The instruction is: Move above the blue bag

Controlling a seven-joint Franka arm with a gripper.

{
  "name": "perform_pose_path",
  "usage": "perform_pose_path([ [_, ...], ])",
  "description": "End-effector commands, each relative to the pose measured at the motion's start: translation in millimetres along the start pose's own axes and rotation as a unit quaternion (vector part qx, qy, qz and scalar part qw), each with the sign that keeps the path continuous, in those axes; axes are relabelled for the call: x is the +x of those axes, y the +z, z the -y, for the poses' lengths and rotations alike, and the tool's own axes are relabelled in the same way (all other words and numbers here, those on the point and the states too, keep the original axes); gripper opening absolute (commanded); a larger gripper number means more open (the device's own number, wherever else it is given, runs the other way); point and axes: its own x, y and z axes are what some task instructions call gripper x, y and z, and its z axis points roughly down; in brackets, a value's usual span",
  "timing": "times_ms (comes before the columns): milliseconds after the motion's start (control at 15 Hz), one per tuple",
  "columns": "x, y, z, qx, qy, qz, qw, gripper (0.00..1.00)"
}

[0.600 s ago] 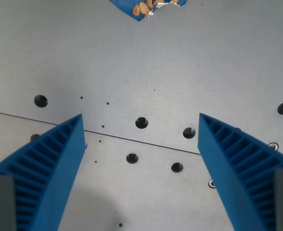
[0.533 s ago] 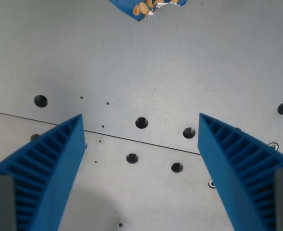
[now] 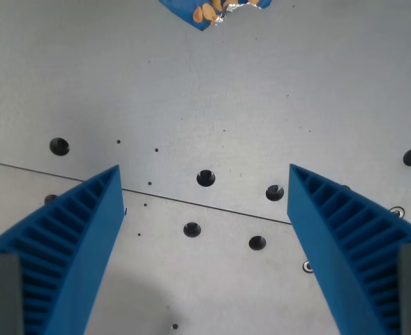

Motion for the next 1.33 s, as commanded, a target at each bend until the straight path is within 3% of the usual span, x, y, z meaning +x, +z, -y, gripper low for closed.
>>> perform_pose_path([
  [67, 3.7, 0.4, -0.4, -0.001, 0.008, -0.004, 1.0000, 1.00],
  [600, 24.8, 11.0, -2.0, 0.000, 0.035, 0.001, 0.9994, 1.00],
  [1333, 73.7, 37.4, -5.8, 0.002, 0.079, -0.005, 0.9968, 1.00],
])
